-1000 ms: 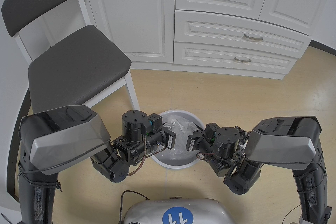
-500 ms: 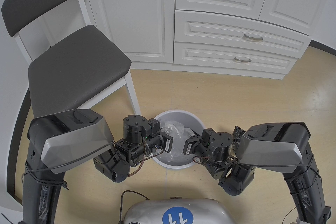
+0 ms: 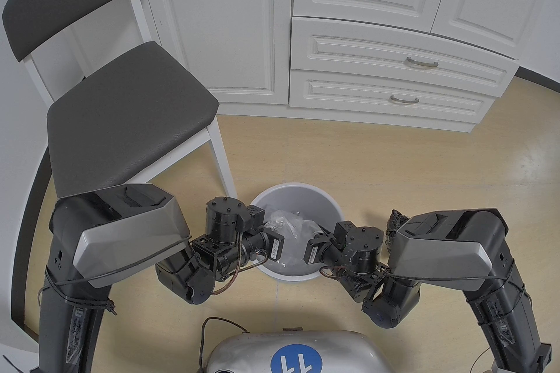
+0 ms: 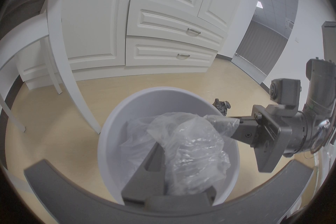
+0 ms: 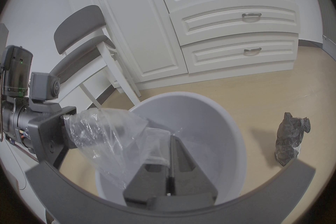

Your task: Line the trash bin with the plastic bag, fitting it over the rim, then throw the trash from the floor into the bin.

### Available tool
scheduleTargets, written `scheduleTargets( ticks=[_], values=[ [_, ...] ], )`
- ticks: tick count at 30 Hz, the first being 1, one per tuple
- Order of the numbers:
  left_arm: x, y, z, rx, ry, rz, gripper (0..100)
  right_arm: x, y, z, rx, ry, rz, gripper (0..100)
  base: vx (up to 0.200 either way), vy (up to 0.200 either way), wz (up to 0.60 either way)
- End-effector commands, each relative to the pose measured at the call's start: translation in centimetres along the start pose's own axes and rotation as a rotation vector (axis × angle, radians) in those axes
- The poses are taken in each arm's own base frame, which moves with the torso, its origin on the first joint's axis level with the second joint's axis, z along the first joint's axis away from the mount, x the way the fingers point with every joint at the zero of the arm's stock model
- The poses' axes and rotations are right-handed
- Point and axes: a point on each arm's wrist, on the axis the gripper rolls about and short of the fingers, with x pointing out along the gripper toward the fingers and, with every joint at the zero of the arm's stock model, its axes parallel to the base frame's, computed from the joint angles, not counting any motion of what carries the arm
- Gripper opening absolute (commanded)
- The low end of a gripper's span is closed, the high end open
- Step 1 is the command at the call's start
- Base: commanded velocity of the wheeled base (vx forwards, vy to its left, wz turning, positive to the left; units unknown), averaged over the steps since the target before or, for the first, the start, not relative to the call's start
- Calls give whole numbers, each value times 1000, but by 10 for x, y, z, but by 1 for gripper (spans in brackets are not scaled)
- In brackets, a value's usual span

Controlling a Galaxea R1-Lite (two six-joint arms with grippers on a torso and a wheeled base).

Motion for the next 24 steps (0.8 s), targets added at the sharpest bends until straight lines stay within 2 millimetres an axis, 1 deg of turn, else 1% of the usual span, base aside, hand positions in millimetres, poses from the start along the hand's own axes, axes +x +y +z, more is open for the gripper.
scheduleTargets(
  ticks=[1, 4, 6, 10, 13, 14, 16, 17, 19, 20, 21, 22, 24],
  values=[
    [-3, 3, 3, 6, 1, 8, 0, 1, -4, 9, 10, -34, -7, 0, 0, 0, 0],
    [-9, 9, 7, 35, -3, 24, 0, 1, -9, 25, 15, -64, -20, 0, 0, 0, 0],
    [-14, 13, 5, 63, 11, 31, 0, 1, -14, 31, 13, -77, -31, 0, 0, 0, 0],
    [-32, 21, 8, 169, 28, 35, 0, -2, -28, 50, 11, -100, -40, 0, 0, 0, 0],
    [-38, 26, 13, 177, 21, 19, 0, -3, -38, 60, 12, -103, -52, 0, 0, 0, 0],
    [-39, 26, 13, 176, 21, 19, 0, -3, -39, 60, 10, -101, -54, 0, 0, 0, 0],
    [-38, 37, 12, 167, 22, 39, 0, -2, -51, 63, -14, -96, -73, 0, 0, 0, 0],
    [-38, 40, 13, 165, 22, 43, 0, -1, -53, 63, -24, -93, -76, 0, 0, 0, 0],
    [-36, 48, 14, 159, 26, 58, 0, 0, -66, 64, -60, -88, -99, 0, 0, 0, 0],
    [-36, 52, 15, 154, 27, 61, 0, 0, -71, 64, -74, -82, -106, 0, 0, 0, 0],
    [-36, 52, 16, 154, 27, 61, 0, 0, -72, 64, -75, -81, -108, 0, 0, 0, 0],
    [-37, 58, 16, 147, 32, 58, 0, -1, -82, 64, -103, -66, -124, 0, 0, 0, 0],
    [-37, 64, 17, 142, 31, 61, 0, -2, -90, 61, -124, -48, -126, 0, 0, 0, 0]
  ],
)
